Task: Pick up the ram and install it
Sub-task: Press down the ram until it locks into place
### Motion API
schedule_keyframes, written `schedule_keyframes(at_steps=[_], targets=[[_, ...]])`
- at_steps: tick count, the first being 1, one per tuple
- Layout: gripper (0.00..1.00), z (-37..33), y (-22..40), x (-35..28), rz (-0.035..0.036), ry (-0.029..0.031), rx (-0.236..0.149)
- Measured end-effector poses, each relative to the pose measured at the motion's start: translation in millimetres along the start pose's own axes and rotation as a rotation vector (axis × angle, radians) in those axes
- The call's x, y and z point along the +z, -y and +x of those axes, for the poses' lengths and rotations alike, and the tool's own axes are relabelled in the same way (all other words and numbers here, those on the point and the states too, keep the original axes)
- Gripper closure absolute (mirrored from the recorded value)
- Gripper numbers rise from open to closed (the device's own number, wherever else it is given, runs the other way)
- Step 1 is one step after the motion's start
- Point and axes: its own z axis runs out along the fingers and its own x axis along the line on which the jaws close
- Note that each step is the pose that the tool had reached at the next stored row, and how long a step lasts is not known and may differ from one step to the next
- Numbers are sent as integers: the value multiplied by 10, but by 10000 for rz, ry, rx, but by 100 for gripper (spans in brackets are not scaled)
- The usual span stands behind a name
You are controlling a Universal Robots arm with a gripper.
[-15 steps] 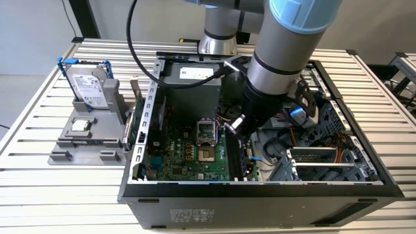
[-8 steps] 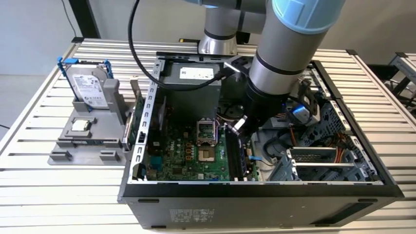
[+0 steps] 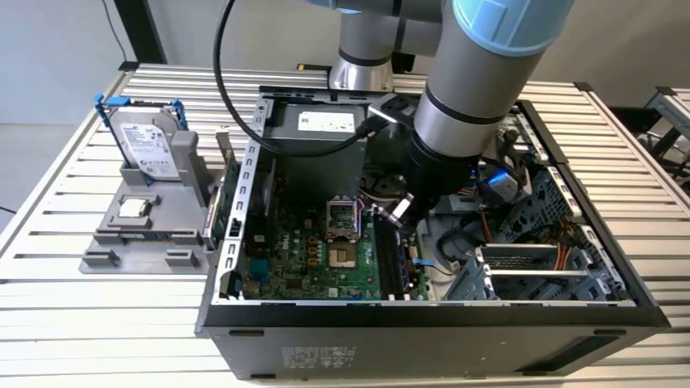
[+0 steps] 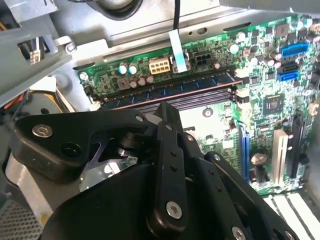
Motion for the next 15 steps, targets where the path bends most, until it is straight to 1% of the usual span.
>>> schedule_keyframes(at_steps=[7,12,15], targets=[[100,-22,22,-1,-7,-31,-620],[100,-22,22,-1,-17,-63,-1387],[100,-22,22,0,-13,-72,-1848]])
